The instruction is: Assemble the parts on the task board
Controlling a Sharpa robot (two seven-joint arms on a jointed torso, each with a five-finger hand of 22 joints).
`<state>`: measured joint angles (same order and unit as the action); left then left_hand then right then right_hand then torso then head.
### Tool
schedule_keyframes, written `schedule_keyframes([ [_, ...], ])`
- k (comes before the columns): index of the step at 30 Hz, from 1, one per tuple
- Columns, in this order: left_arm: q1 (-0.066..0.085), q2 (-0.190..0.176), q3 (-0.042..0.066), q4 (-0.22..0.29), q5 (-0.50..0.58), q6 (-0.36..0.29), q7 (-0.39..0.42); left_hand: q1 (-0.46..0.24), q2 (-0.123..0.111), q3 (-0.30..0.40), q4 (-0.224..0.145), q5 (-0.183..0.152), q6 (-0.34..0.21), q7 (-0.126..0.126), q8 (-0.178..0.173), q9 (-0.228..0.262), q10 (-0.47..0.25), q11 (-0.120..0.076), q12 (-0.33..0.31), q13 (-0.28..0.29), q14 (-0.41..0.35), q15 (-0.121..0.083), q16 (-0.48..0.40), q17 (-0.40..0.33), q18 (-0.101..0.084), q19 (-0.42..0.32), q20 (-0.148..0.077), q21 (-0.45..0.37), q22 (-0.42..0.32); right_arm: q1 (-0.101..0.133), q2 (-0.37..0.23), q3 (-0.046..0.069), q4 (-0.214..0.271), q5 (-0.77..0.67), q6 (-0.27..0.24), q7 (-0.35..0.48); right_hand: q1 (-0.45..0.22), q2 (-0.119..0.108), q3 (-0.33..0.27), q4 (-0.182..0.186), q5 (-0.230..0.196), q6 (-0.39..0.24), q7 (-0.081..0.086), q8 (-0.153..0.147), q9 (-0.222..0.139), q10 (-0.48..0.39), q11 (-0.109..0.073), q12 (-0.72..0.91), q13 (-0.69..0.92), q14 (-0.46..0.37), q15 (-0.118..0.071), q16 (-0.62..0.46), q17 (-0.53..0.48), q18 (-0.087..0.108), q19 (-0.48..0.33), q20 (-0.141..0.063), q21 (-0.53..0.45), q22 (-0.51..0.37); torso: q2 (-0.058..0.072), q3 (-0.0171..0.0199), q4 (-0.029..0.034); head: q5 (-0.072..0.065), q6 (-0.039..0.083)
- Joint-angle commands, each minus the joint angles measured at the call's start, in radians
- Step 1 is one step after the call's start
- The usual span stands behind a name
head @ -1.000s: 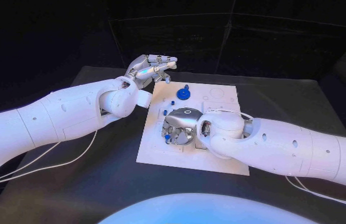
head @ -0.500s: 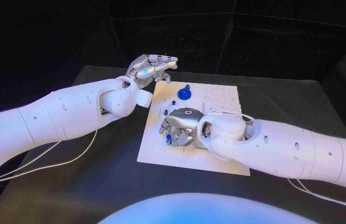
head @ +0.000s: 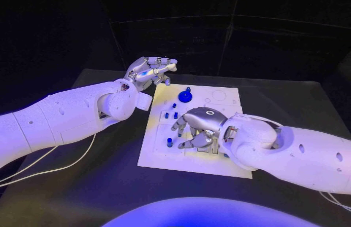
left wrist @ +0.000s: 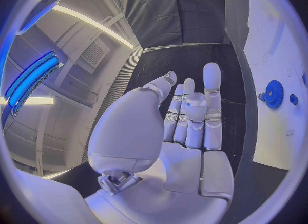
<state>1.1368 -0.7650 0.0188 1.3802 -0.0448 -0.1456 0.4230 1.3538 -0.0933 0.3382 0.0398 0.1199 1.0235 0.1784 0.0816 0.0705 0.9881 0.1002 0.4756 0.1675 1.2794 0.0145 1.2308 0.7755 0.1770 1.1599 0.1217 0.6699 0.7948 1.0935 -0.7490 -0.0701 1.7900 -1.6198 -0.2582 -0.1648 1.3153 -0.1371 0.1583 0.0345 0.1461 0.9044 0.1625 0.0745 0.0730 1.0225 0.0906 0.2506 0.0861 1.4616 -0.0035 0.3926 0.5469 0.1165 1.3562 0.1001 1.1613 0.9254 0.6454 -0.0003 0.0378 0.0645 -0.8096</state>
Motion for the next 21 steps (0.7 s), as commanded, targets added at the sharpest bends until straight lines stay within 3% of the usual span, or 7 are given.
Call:
schedule_keyframes([
  [1, 0.002, -0.002, 0.001, 0.001, 0.003, 0.010, 0.003, 0.005, 0.006, -0.006, 0.000, -0.003, -0.007, -0.003, 0.006, 0.001, -0.009, 0.002, 0.002, 0.001, 0.000, 0.007, 0.003, -0.002, 0.006, 0.004, 0.002, -0.004, -0.001, 0.023, -0.057, 0.009, 0.025, 0.165, -0.091, -0.020, -0.002, 0.018, -0.021, 0.014, 0.009, 0.034, 0.004, 0.013, 0.005, 0.048, 0.002, 0.034, 0.010, 0.006, 0.005, -0.001, 0.000, 0.003, 0.010, 0.004, 0.015, 0.023, -0.002, -0.0016, -0.0024, -0.016, 0.007],
  [6, 0.002, -0.004, 0.001, 0.003, 0.003, 0.009, 0.003, 0.005, 0.006, -0.007, 0.000, -0.003, -0.008, -0.003, 0.006, 0.001, -0.010, 0.002, 0.003, 0.001, 0.000, 0.007, 0.003, -0.001, 0.006, 0.004, 0.002, -0.004, -0.001, 0.050, -0.181, 0.015, 0.068, 0.284, -0.116, -0.095, 0.003, 0.026, -0.050, 0.031, 0.032, 0.089, -0.025, 0.052, 0.015, 0.257, -0.040, 0.177, 0.088, 0.008, -0.020, -0.002, 0.001, -0.009, 0.046, -0.015, 0.073, 0.102, -0.006, -0.0048, -0.0076, -0.054, 0.020],
  [9, 0.002, -0.005, 0.001, 0.004, 0.003, 0.008, 0.004, 0.005, 0.006, -0.007, 0.000, -0.003, -0.008, -0.003, 0.006, 0.001, -0.010, 0.002, 0.003, 0.001, 0.000, 0.007, 0.003, -0.001, 0.006, 0.004, 0.002, -0.004, -0.001, 0.056, -0.232, 0.016, 0.083, 0.309, -0.123, -0.165, -0.041, 0.017, -0.106, 0.080, 0.107, 0.097, -0.040, 0.081, 0.022, 0.305, -0.060, 0.323, 0.215, 0.011, -0.032, -0.004, 0.002, -0.017, 0.065, -0.032, 0.103, 0.141, -0.008, -0.0064, -0.0151, -0.068, 0.023],
  [10, 0.002, -0.005, 0.001, 0.004, 0.003, 0.008, 0.004, 0.005, 0.006, -0.007, 0.000, -0.003, -0.008, -0.003, 0.006, 0.001, -0.010, 0.002, 0.003, 0.001, 0.000, 0.007, 0.003, -0.002, 0.006, 0.004, 0.002, -0.004, -0.002, 0.056, -0.246, 0.016, 0.088, 0.311, -0.123, -0.196, -0.055, 0.019, -0.136, 0.108, 0.128, 0.100, -0.042, 0.103, 0.027, 0.316, -0.067, 0.486, 0.399, 0.012, -0.034, -0.006, 0.002, -0.022, 0.072, -0.036, 0.117, 0.161, -0.009, -0.0062, -0.0170, -0.075, 0.024],
  [14, 0.002, -0.005, 0.001, 0.005, 0.003, 0.009, 0.004, 0.005, 0.006, -0.008, 0.000, -0.003, -0.008, -0.003, 0.006, 0.001, -0.010, 0.002, 0.003, 0.001, 0.000, 0.007, 0.003, -0.002, 0.006, 0.005, 0.002, -0.005, -0.002, 0.047, -0.280, 0.015, 0.103, 0.306, -0.114, -0.292, -0.076, 0.026, -0.185, 0.158, 0.132, 0.104, -0.049, 0.141, 0.037, 0.341, -0.067, 0.758, 0.728, 0.014, -0.036, -0.008, 0.003, -0.028, 0.082, -0.039, 0.143, 0.199, -0.011, -0.0051, -0.0254, -0.090, 0.025],
  [15, 0.002, -0.006, 0.001, 0.005, 0.003, 0.009, 0.004, 0.005, 0.006, -0.008, 0.000, -0.003, -0.008, -0.003, 0.006, 0.001, -0.010, 0.002, 0.003, 0.001, 0.000, 0.007, 0.003, -0.002, 0.006, 0.005, 0.002, -0.005, -0.002, 0.040, -0.288, 0.015, 0.108, 0.302, -0.109, -0.317, -0.072, 0.032, -0.223, 0.197, 0.136, 0.093, -0.053, 0.168, 0.046, 0.327, -0.067, 0.855, 0.845, 0.015, -0.034, -0.011, 0.003, -0.028, 0.084, -0.042, 0.151, 0.209, -0.012, -0.0050, -0.0281, -0.093, 0.024],
  [21, 0.001, -0.007, 0.000, 0.004, 0.003, 0.009, 0.004, 0.005, 0.006, -0.008, 0.000, -0.003, -0.008, -0.003, 0.006, 0.001, -0.010, 0.002, 0.003, 0.001, 0.000, 0.007, 0.003, -0.002, 0.006, 0.005, 0.002, -0.005, -0.002, 0.010, -0.329, 0.008, 0.131, 0.257, -0.072, -0.387, -0.052, 0.041, -0.276, 0.249, 0.135, 0.077, -0.053, 0.216, 0.062, 0.337, -0.064, 0.964, 1.004, 0.017, -0.036, -0.014, 0.004, -0.036, 0.092, -0.036, 0.175, 0.246, -0.018, -0.0063, -0.0346, -0.101, 0.015],
])
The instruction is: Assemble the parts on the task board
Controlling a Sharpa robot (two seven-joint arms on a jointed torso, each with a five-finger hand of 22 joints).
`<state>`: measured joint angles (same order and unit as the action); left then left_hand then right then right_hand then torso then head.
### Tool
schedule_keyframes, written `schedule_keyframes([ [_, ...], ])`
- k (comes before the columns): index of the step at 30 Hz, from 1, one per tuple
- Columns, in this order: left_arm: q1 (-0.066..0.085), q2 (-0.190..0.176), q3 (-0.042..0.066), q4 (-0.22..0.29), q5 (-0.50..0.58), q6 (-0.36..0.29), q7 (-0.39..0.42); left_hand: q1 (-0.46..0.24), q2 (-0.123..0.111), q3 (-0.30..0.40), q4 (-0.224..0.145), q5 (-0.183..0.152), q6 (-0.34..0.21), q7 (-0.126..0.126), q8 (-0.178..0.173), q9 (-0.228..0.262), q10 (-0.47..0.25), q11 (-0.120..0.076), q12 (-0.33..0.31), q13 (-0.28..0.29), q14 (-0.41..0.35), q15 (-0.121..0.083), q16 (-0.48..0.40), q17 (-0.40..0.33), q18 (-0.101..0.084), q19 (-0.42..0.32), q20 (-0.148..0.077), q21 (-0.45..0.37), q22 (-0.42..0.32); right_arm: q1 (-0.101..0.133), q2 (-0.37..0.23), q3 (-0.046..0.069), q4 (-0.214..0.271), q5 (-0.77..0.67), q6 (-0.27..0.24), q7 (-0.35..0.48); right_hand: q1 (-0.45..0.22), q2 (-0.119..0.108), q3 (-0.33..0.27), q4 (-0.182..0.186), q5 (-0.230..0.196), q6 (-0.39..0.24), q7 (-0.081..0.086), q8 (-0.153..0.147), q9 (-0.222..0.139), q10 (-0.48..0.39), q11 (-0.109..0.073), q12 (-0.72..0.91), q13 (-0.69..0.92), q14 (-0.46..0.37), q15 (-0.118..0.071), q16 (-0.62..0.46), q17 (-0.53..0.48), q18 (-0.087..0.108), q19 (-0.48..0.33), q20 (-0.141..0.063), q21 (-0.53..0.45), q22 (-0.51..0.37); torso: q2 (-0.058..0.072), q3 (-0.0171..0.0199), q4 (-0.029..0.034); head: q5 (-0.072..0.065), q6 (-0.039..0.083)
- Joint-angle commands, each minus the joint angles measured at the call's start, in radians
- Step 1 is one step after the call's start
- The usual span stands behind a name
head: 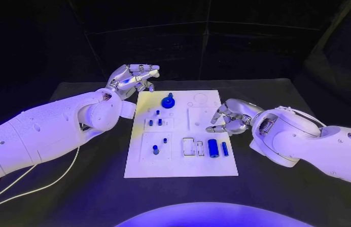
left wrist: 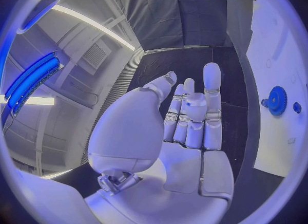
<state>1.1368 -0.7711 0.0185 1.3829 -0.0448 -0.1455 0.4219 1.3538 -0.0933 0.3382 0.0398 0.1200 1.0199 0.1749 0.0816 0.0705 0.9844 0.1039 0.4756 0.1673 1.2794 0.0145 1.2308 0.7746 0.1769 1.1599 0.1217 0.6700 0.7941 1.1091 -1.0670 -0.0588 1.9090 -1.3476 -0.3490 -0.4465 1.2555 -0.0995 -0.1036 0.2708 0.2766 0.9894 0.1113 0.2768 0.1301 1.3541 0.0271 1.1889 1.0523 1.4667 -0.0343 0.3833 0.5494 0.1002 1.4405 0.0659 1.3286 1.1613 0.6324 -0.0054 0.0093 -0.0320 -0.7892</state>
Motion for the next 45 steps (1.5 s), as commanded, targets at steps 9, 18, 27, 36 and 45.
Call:
schedule_keyframes([
  [9, 0.001, 0.001, -0.001, -0.002, 0.003, 0.011, 0.004, 0.005, 0.006, -0.008, 0.000, -0.003, -0.005, 0.001, 0.006, 0.001, -0.006, -0.002, 0.004, 0.001, 0.000, 0.007, 0.003, -0.001, 0.006, 0.005, 0.002, -0.005, -0.001, -0.035, -0.024, -0.026, 0.030, -0.091, 0.041, -0.119, -0.002, 0.015, -0.061, 0.018, 0.035, 0.001, -0.013, 0.086, 0.033, 0.147, -0.009, 0.277, 0.373, 0.014, -0.013, -0.007, 0.002, -0.030, 0.020, -0.004, 0.042, 0.062, -0.006, -0.0014, -0.0062, -0.011, -0.004],
  [18, 0.001, 0.000, -0.003, -0.002, 0.003, 0.014, 0.004, 0.004, 0.006, -0.009, 0.001, -0.003, -0.005, 0.001, 0.007, 0.001, -0.007, -0.002, 0.005, 0.002, 0.001, 0.007, 0.005, 0.002, 0.006, 0.005, 0.002, -0.005, -0.001, -0.057, -0.008, -0.029, 0.025, -0.134, 0.052, -0.122, -0.020, 0.018, -0.073, 0.021, 0.040, -0.051, -0.007, 0.133, 0.051, 0.217, -0.001, 0.382, 0.518, 0.015, -0.009, -0.010, 0.003, -0.043, 0.040, -0.004, 0.090, 0.137, -0.004, -0.0018, -0.0061, -0.008, -0.002],
  [27, 0.001, 0.000, -0.004, -0.002, 0.003, 0.015, 0.004, 0.004, 0.006, -0.009, 0.001, -0.003, -0.005, 0.001, 0.007, 0.001, -0.007, -0.002, 0.005, 0.002, 0.001, 0.007, 0.005, 0.002, 0.006, 0.005, 0.002, -0.005, -0.001, -0.067, 0.014, -0.030, 0.008, -0.125, 0.080, -0.128, -0.020, 0.035, -0.073, 0.018, 0.045, -0.078, -0.002, 0.142, 0.053, 0.217, 0.003, 0.382, 0.518, 0.016, -0.006, -0.010, 0.004, -0.055, 0.061, -0.005, 0.126, 0.196, -0.003, -0.0020, -0.0072, -0.007, -0.005],
  [36, 0.001, -0.001, -0.005, -0.001, 0.003, 0.016, 0.004, 0.004, 0.006, -0.010, 0.001, -0.003, -0.005, 0.001, 0.007, 0.002, -0.007, -0.002, 0.006, 0.002, 0.000, 0.007, 0.004, 0.000, 0.006, 0.005, 0.002, -0.005, -0.002, -0.080, 0.043, -0.030, -0.023, -0.130, 0.096, -0.141, -0.018, 0.049, -0.075, 0.017, 0.062, -0.078, -0.003, 0.155, 0.058, 0.217, 0.002, 0.382, 0.518, 0.016, -0.006, -0.010, 0.004, -0.056, 0.063, -0.005, 0.130, 0.202, -0.003, -0.0017, -0.0058, -0.005, -0.010],
  [45, 0.001, -0.001, -0.005, -0.001, 0.003, 0.017, 0.003, 0.004, 0.006, -0.010, 0.001, -0.003, -0.005, 0.001, 0.007, 0.002, -0.007, -0.002, 0.006, 0.002, 0.000, 0.007, 0.004, 0.000, 0.006, 0.005, 0.002, -0.005, -0.002, -0.087, 0.071, -0.030, -0.046, -0.132, 0.114, -0.147, -0.020, 0.054, -0.076, 0.017, 0.065, -0.078, -0.004, 0.159, 0.059, 0.217, 0.002, 0.382, 0.518, 0.017, -0.006, -0.010, 0.004, -0.056, 0.063, -0.005, 0.131, 0.203, -0.003, -0.0016, -0.0075, -0.003, -0.012],
])
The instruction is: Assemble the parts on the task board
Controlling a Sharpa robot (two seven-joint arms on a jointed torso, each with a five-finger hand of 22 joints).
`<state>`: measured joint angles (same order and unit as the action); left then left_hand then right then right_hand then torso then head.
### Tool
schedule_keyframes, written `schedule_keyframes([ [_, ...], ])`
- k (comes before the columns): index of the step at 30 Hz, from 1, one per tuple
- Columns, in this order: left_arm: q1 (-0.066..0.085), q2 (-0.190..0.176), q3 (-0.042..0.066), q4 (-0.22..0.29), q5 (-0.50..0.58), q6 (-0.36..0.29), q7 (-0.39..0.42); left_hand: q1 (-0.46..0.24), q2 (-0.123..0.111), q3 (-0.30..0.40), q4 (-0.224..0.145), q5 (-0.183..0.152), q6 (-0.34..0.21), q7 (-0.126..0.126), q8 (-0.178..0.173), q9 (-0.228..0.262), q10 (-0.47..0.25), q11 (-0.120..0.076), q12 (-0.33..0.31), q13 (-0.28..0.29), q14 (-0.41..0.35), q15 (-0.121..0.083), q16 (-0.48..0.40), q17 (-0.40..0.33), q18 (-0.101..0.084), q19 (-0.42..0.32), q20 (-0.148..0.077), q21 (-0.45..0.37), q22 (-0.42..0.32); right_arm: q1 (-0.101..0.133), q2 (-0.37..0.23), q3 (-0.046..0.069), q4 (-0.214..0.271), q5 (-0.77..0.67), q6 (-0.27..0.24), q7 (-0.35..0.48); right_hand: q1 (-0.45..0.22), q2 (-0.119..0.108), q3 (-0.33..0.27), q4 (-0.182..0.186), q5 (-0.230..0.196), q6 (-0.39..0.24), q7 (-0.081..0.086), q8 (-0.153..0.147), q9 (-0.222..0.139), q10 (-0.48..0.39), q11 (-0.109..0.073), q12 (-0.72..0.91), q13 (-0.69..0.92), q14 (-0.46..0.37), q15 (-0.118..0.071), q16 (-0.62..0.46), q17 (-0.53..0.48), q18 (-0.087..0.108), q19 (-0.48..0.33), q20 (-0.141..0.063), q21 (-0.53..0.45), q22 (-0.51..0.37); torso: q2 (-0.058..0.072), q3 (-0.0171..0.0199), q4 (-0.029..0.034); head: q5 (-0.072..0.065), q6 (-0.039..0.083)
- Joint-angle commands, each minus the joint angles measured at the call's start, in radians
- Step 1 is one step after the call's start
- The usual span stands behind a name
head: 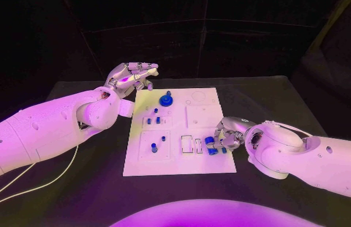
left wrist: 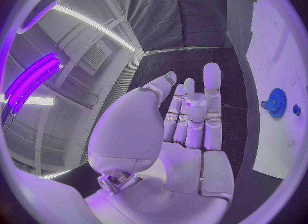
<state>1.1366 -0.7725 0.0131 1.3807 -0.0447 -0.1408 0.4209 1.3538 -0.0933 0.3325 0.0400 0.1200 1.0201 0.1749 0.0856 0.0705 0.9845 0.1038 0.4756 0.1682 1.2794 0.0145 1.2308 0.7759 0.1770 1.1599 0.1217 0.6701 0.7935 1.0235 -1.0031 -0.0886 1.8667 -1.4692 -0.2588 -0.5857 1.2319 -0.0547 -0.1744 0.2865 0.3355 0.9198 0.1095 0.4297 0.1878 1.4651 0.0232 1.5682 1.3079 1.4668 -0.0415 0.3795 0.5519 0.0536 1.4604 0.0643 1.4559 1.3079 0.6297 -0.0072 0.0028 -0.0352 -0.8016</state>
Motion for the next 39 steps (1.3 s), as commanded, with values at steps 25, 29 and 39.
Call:
schedule_keyframes([
  [25, 0.001, -0.003, 0.000, 0.003, 0.003, 0.014, 0.002, 0.002, 0.006, -0.006, 0.003, -0.003, -0.006, 0.001, 0.004, 0.002, -0.009, -0.001, 0.008, 0.002, 0.000, 0.008, 0.004, -0.001, 0.006, 0.006, 0.002, -0.006, -0.002, -0.013, 0.019, 0.000, -0.001, -0.017, -0.003, -0.036, 0.076, 0.088, 0.020, -0.040, 0.037, 0.003, -0.009, 0.033, 0.013, 0.106, 0.000, 0.003, 0.263, 0.017, -0.003, -0.008, 0.002, -0.011, 0.044, -0.004, 0.011, 0.068, -0.002, 0.0007, -0.0006, 0.004, -0.001],
  [29, 0.001, -0.003, 0.000, 0.002, 0.003, 0.013, 0.002, 0.002, 0.006, -0.006, 0.003, -0.003, -0.006, 0.001, 0.004, 0.002, -0.009, -0.001, 0.008, 0.002, 0.000, 0.008, 0.004, -0.001, 0.006, 0.006, 0.002, -0.006, -0.002, -0.012, -0.013, 0.000, 0.037, -0.006, -0.060, -0.034, 0.075, 0.092, 0.021, -0.041, 0.040, 0.015, -0.013, 0.037, 0.015, 0.106, -0.003, 0.003, 0.263, 0.017, -0.005, -0.008, 0.002, -0.013, 0.046, -0.004, 0.014, 0.074, -0.003, -0.0016, 0.0002, 0.002, 0.001],
  [39, 0.001, 0.003, 0.000, 0.000, 0.003, 0.013, 0.001, 0.002, 0.006, -0.006, 0.003, -0.003, -0.006, 0.001, 0.004, 0.002, -0.009, -0.001, 0.008, 0.002, 0.000, 0.008, 0.004, -0.001, 0.006, 0.006, 0.002, -0.006, -0.002, -0.011, -0.038, 0.002, 0.104, 0.056, -0.140, -0.030, 0.068, 0.093, 0.018, -0.037, 0.040, 0.024, -0.016, 0.036, 0.017, 0.106, -0.006, 0.003, 0.263, 0.018, -0.007, -0.008, 0.003, -0.015, 0.050, -0.006, 0.019, 0.083, -0.003, -0.0012, 0.0023, -0.002, 0.007],
])
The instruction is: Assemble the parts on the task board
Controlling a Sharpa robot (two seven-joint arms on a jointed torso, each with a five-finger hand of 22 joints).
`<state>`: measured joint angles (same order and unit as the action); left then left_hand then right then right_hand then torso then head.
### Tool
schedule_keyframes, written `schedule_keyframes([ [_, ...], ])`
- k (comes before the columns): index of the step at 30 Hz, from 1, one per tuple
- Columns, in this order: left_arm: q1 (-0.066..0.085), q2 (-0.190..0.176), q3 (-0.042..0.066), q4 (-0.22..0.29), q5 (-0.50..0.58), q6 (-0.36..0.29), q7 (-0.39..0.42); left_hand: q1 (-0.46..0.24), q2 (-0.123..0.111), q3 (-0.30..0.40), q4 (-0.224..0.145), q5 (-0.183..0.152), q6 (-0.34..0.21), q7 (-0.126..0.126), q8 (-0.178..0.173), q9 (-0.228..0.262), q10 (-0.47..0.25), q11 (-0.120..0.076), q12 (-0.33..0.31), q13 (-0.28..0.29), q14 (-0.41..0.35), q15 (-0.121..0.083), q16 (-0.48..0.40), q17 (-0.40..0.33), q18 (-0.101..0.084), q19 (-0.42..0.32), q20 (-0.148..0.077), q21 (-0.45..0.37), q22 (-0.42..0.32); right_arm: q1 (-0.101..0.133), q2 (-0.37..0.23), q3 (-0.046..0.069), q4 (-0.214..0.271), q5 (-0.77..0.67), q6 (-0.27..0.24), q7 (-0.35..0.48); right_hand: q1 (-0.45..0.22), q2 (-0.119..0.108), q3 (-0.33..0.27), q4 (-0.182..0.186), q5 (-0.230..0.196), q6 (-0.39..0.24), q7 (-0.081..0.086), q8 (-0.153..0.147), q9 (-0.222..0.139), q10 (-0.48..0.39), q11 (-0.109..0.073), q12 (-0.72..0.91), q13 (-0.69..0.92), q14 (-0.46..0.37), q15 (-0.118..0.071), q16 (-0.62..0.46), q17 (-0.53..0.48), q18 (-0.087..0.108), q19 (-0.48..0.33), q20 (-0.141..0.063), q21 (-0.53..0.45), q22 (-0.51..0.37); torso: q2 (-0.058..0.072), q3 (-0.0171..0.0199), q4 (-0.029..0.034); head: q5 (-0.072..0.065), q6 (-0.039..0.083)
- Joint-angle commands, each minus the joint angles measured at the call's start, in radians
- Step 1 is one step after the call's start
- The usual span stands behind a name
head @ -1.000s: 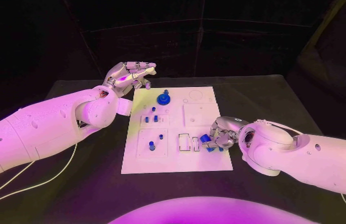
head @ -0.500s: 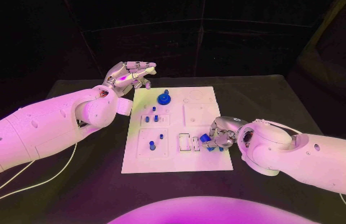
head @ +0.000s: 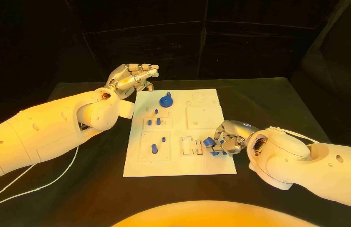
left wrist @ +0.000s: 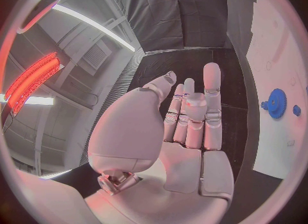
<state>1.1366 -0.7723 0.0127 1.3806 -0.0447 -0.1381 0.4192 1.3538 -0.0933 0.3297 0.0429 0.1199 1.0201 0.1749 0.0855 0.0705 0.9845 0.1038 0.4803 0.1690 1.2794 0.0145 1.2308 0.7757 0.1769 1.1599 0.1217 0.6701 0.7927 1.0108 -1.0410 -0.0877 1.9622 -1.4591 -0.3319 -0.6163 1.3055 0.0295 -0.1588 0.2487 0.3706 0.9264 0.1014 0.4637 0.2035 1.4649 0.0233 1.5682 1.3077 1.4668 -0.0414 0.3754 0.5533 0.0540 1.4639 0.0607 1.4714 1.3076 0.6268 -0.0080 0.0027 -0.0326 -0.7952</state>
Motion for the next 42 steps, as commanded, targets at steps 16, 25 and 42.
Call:
schedule_keyframes([
  [16, 0.002, 0.012, 0.001, 0.002, 0.003, 0.013, 0.002, 0.002, 0.006, -0.004, 0.000, -0.003, -0.006, 0.001, 0.004, 0.002, -0.009, -0.001, 0.003, 0.001, 0.000, 0.008, 0.004, -0.001, 0.006, 0.006, 0.002, -0.006, -0.001, 0.003, 0.131, 0.002, -0.067, 0.143, -0.043, -0.001, -0.050, 0.023, -0.013, 0.030, -0.005, 0.039, -0.013, -0.007, 0.003, 0.106, -0.011, 0.003, 0.263, 0.018, -0.009, -0.005, 0.002, -0.015, 0.047, -0.005, 0.005, 0.085, 0.004, -0.0021, 0.0025, 0.003, 0.004],
  [25, 0.002, 0.016, 0.001, 0.002, 0.003, 0.014, 0.002, 0.002, 0.007, -0.005, 0.001, -0.003, -0.007, 0.001, 0.005, 0.002, -0.010, -0.001, 0.005, 0.001, 0.001, 0.008, 0.006, 0.002, 0.006, 0.006, 0.002, -0.007, -0.001, 0.003, 0.200, 0.002, -0.125, 0.145, -0.021, -0.003, -0.083, 0.038, -0.026, 0.037, -0.039, 0.073, -0.024, -0.006, 0.010, 0.106, -0.019, 0.003, 0.263, 0.018, -0.015, -0.005, 0.002, -0.015, 0.047, -0.009, 0.004, 0.084, 0.005, -0.0025, 0.0018, 0.005, 0.004],
  [42, 0.002, 0.019, 0.000, -0.001, 0.003, 0.015, 0.001, 0.002, 0.007, -0.005, 0.001, -0.003, -0.007, 0.001, 0.005, 0.002, -0.010, -0.001, 0.005, 0.001, 0.001, 0.008, 0.006, 0.002, 0.006, 0.006, 0.002, -0.007, -0.001, 0.004, 0.240, 0.002, -0.160, 0.097, -0.018, -0.008, -0.112, 0.044, -0.042, 0.038, -0.087, 0.098, -0.032, -0.006, 0.019, 0.106, -0.026, 0.003, 0.263, 0.018, -0.020, -0.006, 0.003, -0.015, 0.046, -0.014, 0.003, 0.082, 0.003, -0.0019, 0.0003, 0.011, -0.002],
])
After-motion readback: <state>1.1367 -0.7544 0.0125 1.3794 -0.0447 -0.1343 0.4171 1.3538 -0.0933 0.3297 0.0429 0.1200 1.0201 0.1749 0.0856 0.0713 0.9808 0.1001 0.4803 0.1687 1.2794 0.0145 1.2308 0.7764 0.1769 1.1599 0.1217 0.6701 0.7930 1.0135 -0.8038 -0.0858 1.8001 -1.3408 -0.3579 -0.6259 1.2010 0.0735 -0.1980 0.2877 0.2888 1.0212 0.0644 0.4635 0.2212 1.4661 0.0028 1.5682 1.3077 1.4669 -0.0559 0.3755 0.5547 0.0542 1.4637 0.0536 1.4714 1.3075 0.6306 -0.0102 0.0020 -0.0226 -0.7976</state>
